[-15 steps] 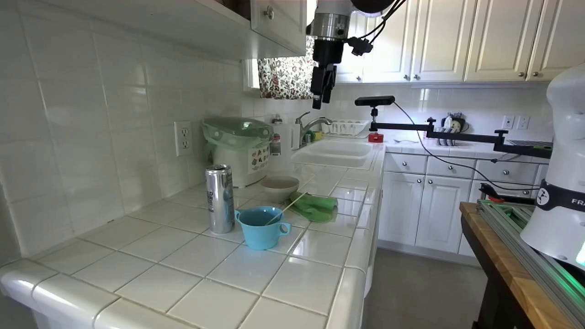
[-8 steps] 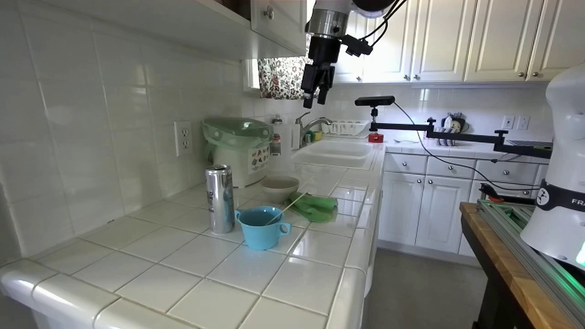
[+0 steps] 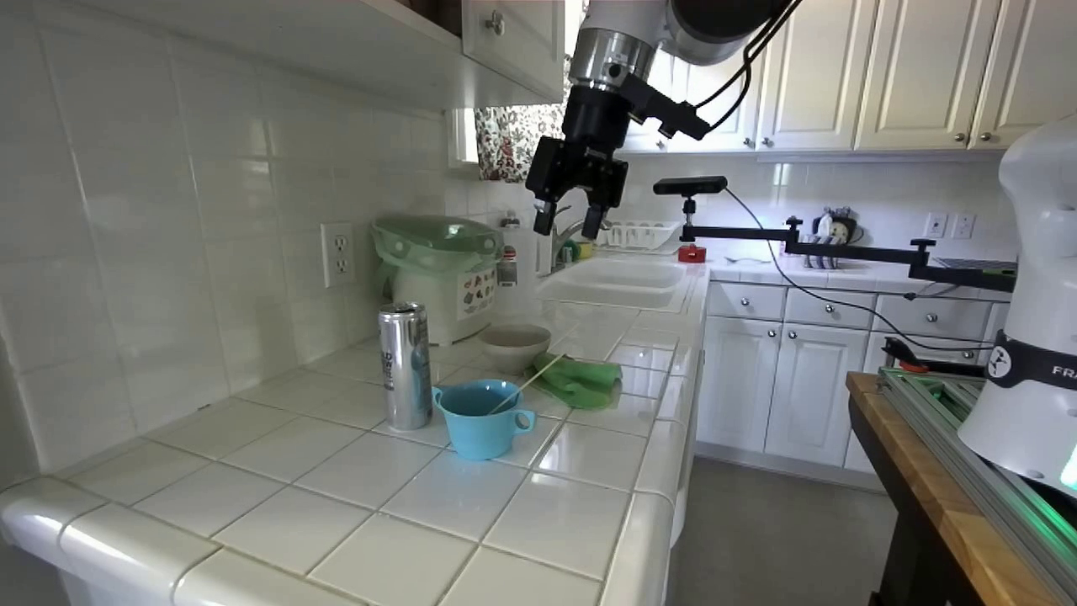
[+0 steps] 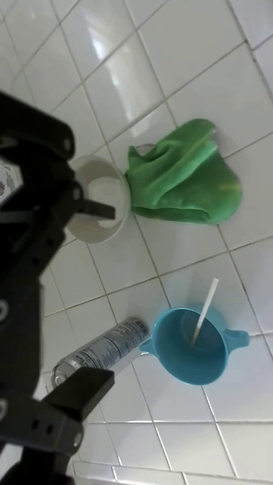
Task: Use the stick to stir the bowl
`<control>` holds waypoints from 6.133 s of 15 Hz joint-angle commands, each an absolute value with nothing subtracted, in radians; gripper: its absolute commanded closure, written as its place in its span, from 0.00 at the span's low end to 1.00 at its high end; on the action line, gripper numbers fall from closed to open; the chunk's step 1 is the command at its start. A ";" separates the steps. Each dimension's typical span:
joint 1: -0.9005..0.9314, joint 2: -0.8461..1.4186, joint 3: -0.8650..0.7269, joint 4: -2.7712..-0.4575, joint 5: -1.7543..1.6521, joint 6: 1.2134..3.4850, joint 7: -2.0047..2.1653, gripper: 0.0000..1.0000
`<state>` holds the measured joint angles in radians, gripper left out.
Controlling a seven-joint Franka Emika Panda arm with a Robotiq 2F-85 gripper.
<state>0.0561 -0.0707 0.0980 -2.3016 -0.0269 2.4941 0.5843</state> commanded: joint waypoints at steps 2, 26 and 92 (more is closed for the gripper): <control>0.058 -0.092 0.099 -2.408 0.087 2.603 0.704 0.00; 0.116 0.143 0.146 -2.412 0.443 2.920 0.689 0.00; 0.929 0.272 -0.609 -2.431 0.133 3.069 1.336 0.00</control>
<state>0.8224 0.2662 -0.5069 -2.4359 0.1773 3.0859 1.2516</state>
